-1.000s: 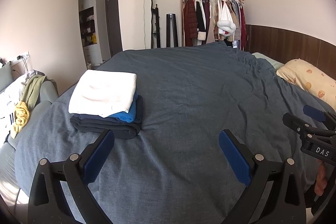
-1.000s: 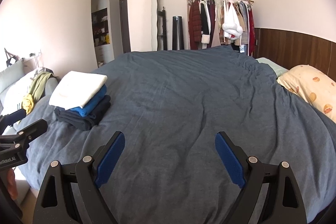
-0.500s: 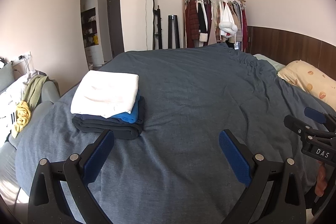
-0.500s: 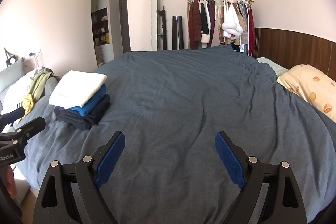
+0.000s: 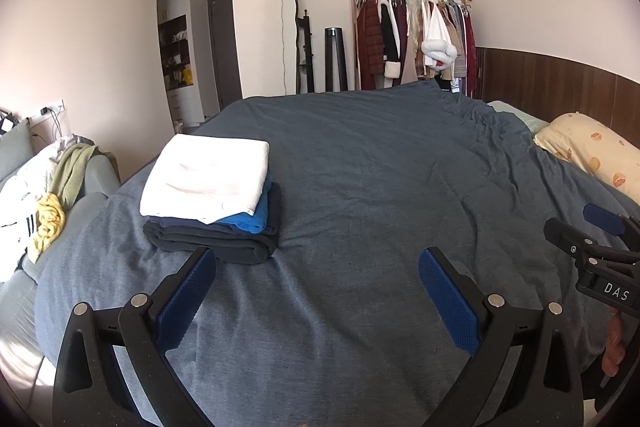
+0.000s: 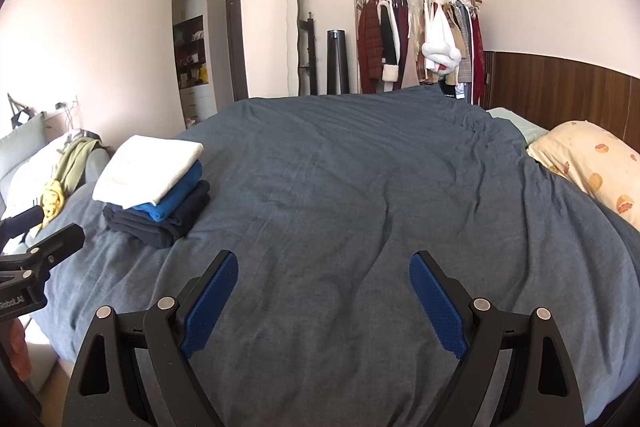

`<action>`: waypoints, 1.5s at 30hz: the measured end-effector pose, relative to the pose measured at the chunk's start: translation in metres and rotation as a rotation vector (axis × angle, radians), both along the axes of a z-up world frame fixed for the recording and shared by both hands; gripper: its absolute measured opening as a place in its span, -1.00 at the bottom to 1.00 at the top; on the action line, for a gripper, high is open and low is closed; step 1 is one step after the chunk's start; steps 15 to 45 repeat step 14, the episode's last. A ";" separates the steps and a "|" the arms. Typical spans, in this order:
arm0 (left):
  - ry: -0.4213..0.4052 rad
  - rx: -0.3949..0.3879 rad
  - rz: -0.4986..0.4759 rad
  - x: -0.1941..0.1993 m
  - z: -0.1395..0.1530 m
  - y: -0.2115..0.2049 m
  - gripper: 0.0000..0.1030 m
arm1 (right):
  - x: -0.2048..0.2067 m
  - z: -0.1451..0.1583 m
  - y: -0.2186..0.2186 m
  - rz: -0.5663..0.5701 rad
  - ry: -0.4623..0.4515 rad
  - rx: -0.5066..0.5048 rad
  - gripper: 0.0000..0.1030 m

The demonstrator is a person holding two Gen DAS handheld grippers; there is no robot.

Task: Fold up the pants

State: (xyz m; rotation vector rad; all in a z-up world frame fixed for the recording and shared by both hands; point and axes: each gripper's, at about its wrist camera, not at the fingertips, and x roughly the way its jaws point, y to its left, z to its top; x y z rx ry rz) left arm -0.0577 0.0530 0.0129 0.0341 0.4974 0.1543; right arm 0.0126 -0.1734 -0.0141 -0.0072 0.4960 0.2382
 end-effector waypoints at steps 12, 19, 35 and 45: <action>0.001 -0.025 0.007 0.000 -0.001 0.005 1.00 | 0.000 -0.002 0.002 -0.001 0.005 -0.003 0.72; 0.001 -0.026 0.010 0.000 -0.002 0.006 1.00 | 0.000 -0.002 0.002 -0.002 0.006 -0.003 0.72; 0.001 -0.026 0.010 0.000 -0.002 0.006 1.00 | 0.000 -0.002 0.002 -0.002 0.006 -0.003 0.72; 0.001 -0.026 0.010 0.000 -0.002 0.006 1.00 | 0.000 -0.002 0.002 -0.002 0.006 -0.003 0.72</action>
